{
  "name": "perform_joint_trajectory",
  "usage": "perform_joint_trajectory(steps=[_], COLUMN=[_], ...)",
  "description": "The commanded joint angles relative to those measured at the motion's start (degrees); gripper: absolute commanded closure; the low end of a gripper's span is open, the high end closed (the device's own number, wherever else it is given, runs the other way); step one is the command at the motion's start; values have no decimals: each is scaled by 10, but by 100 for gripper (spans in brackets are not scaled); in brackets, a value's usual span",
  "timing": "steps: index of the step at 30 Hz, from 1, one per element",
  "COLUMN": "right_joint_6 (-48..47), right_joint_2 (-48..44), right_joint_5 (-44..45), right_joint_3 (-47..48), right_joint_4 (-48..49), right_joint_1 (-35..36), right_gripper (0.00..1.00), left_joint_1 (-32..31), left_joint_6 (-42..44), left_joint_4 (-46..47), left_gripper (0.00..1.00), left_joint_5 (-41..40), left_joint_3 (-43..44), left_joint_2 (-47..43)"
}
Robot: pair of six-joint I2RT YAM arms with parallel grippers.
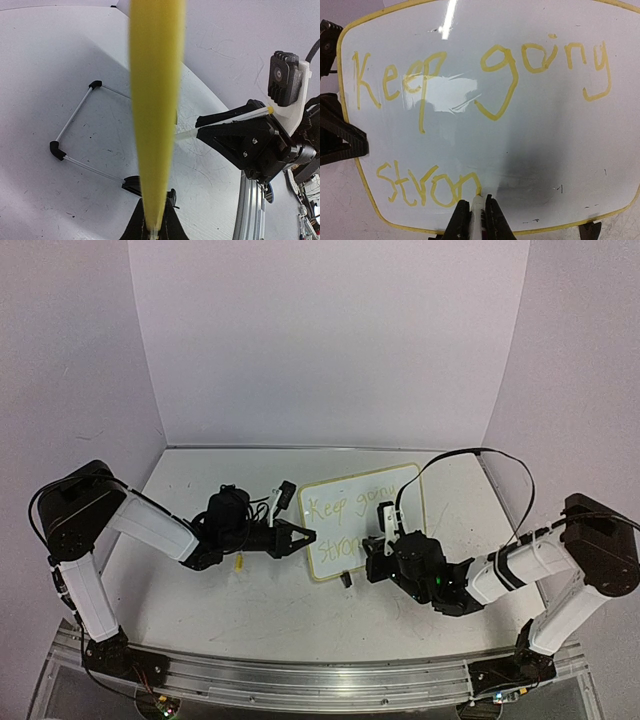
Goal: Write a sentence on the whiteboard
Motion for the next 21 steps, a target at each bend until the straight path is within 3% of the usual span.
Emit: perform_joint_trajectory(steps=[1,11,21], right_joint_6=[6,-3,-22], right_joint_2=[20,-54,-45], right_joint_5=[-1,-11,-6], right_joint_3=[-5,-4,9], right_joint_4=[-30,-34,-32], right_joint_1=[-5,-18,-33], right_gripper=[100,100,100], left_joint_1=[1,2,1], left_joint_6=[8,7,6], left_joint_4=[-9,-9,-9], left_gripper=[100,100,100], left_joint_5=[-9,-9,-7], left_joint_3=[-6,-6,-4], left_joint_2=[-26,-27,-25])
